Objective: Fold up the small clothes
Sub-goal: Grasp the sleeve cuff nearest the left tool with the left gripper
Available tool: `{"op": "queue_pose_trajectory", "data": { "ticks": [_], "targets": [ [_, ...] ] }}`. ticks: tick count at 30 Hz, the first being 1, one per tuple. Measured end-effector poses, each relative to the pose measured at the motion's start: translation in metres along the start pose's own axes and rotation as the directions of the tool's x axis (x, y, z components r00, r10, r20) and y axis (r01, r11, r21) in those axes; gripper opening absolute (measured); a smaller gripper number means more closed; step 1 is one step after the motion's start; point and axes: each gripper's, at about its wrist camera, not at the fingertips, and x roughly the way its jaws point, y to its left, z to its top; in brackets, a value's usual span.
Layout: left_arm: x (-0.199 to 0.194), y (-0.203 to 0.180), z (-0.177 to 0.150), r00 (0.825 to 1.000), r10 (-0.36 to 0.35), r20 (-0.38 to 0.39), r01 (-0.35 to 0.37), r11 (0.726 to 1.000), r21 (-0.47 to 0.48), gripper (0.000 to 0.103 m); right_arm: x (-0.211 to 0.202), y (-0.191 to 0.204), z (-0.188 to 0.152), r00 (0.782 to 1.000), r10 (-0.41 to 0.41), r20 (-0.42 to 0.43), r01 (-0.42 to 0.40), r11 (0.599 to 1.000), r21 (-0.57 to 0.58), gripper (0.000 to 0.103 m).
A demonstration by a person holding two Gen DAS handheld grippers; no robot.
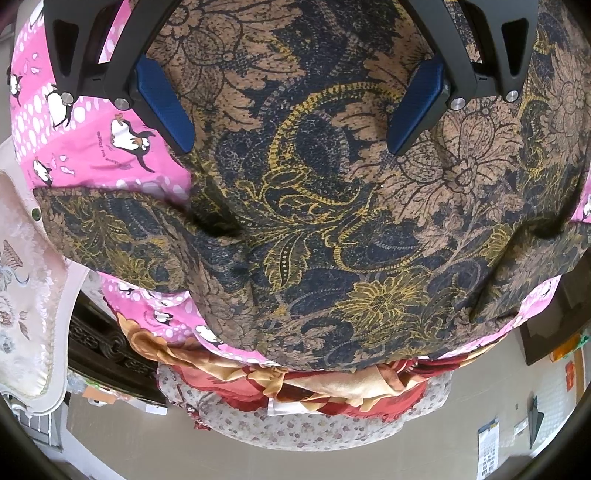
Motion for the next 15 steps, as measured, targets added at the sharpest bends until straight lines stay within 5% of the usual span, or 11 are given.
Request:
{"op": "queue_pose_trajectory", "data": {
  "ticks": [8, 15],
  "targets": [
    [0.015, 0.004, 0.015, 1.000, -0.029, 0.003, 0.029, 0.999, -0.014, 0.103, 0.001, 0.001, 0.000, 1.000, 0.002, -0.006, -0.002, 1.000, -0.005, 0.103],
    [0.013, 0.001, 0.028, 0.984, -0.179, 0.007, 0.179, 0.983, -0.029, 0.102, 0.002, 0.002, 0.000, 1.000, 0.001, -0.007, -0.001, 1.000, -0.007, 0.103]
  ]
}}
